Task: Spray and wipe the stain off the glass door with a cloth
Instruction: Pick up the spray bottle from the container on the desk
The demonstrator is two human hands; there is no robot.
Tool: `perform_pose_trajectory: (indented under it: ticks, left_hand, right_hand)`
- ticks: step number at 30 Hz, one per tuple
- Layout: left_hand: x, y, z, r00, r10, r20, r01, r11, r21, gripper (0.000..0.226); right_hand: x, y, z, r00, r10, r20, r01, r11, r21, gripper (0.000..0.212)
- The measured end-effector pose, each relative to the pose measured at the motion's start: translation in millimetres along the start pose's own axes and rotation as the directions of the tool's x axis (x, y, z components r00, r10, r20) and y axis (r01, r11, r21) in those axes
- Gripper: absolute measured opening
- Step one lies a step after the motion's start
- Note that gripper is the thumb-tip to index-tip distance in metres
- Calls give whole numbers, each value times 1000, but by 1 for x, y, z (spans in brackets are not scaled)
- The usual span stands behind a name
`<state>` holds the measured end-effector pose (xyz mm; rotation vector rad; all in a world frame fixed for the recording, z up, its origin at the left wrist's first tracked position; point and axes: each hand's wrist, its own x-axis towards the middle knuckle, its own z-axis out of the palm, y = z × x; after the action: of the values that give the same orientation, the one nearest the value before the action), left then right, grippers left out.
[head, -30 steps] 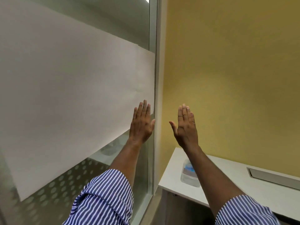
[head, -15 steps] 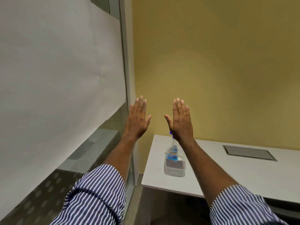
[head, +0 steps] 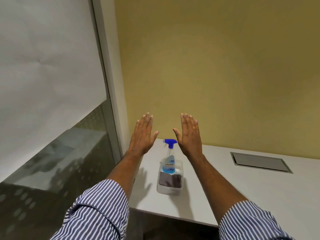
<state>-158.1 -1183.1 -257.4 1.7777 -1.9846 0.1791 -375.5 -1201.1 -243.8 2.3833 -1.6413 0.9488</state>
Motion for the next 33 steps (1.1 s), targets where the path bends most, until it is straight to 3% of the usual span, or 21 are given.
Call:
perform_pose_trajectory:
  ticks: [6, 10, 15, 22, 30, 33]
  left_hand:
    - [9, -5, 67, 987, -64, 146, 75, 995, -72, 75]
    - [10, -10, 106, 969, -74, 234, 115, 979, -170, 86]
    - [10, -28, 149, 928, -85, 364, 163, 968, -190, 77]
    - [20, -54, 203, 853, -82, 515, 237, 941, -242, 79]
    - [37, -60, 247, 792, -3, 611, 288, 884, -369, 90]
    - [44, -50, 252, 776, -1, 631, 354, 829, -434, 90]
  right_hand:
    - [12, 49, 44, 995, 18, 100, -25, 997, 69, 67]
    - [8, 76, 75, 979, 22, 201, -53, 987, 155, 72]
    - [-1, 98, 110, 921, 88, 380, -185, 956, 229, 79]
    - [0, 117, 159, 825, 232, 515, -444, 830, 337, 91]
    - [8, 119, 203, 716, 271, 643, -620, 671, 407, 83]
    - [14, 116, 213, 710, 255, 657, -649, 600, 468, 78]
